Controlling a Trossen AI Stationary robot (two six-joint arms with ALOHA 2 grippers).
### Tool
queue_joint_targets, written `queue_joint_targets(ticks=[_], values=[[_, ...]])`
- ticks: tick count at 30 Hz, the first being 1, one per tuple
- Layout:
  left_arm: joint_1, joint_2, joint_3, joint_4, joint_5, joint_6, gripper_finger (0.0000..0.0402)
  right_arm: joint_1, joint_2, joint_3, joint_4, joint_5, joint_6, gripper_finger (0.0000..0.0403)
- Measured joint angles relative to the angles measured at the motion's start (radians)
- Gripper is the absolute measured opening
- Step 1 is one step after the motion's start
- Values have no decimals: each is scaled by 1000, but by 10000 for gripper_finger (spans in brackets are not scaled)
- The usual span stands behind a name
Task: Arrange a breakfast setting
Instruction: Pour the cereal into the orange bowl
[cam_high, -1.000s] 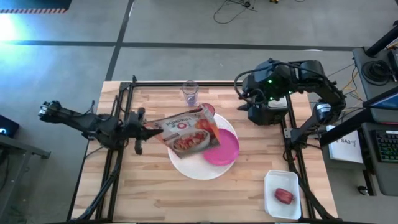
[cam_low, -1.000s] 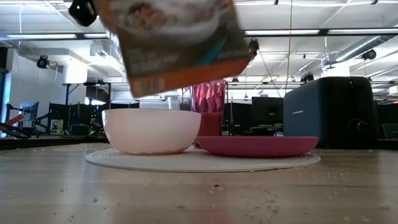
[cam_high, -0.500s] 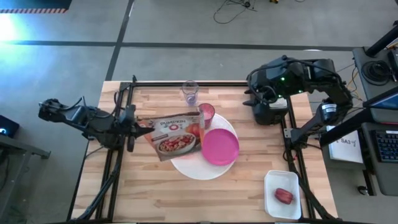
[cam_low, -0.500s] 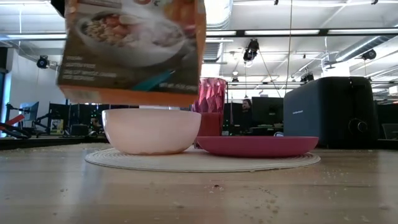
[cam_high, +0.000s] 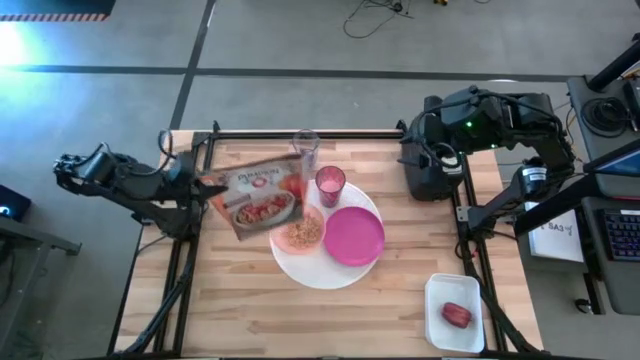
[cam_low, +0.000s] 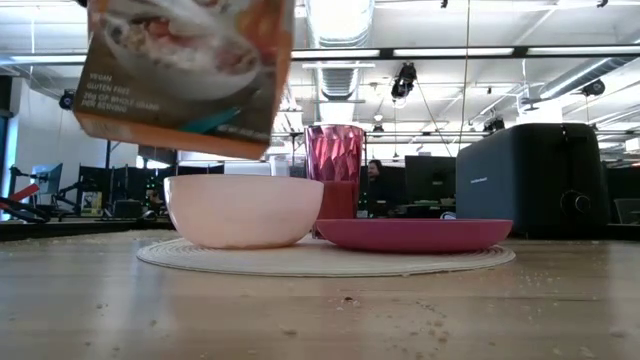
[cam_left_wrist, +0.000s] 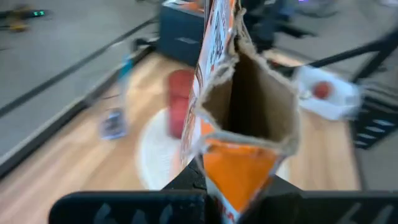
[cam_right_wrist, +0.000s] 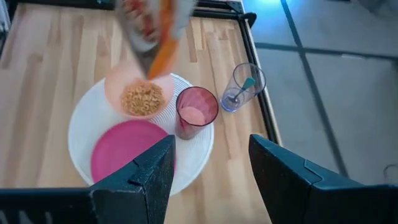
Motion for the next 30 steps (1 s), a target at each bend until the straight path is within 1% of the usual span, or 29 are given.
queue_joint_targets(ticks=[3, 5, 7, 9, 13, 16, 19, 25, 30], values=[[0, 8, 69, -163, -102, -71, 0, 0, 1, 0, 0, 0, -52, 194], [0, 16, 101, -260, -192, -129, 0, 0, 2, 0, 2, 0, -62, 194], [1, 21, 111, -316, -277, -178, 0, 0, 2, 0, 6, 0, -58, 194], [1, 23, 98, -325, -340, -212, 0, 0, 2, 0, 6, -1, -52, 194], [1, 25, 19, -324, -445, -283, 0, 0, 2, 0, 7, -1, -51, 194], [2, 24, -57, -326, -534, -373, 0, 0, 5, 0, 9, -1, -51, 194], [2, 22, -131, -329, -599, -483, 0, 0, 10, 0, 9, -2, -51, 194], [34, 14, -282, -330, -677, -679, 0, 0, 25, 0, 12, -3, -52, 194], [106, 6, -389, -336, -684, -758, 0, 0, 47, 0, 13, -3, -51, 194]])
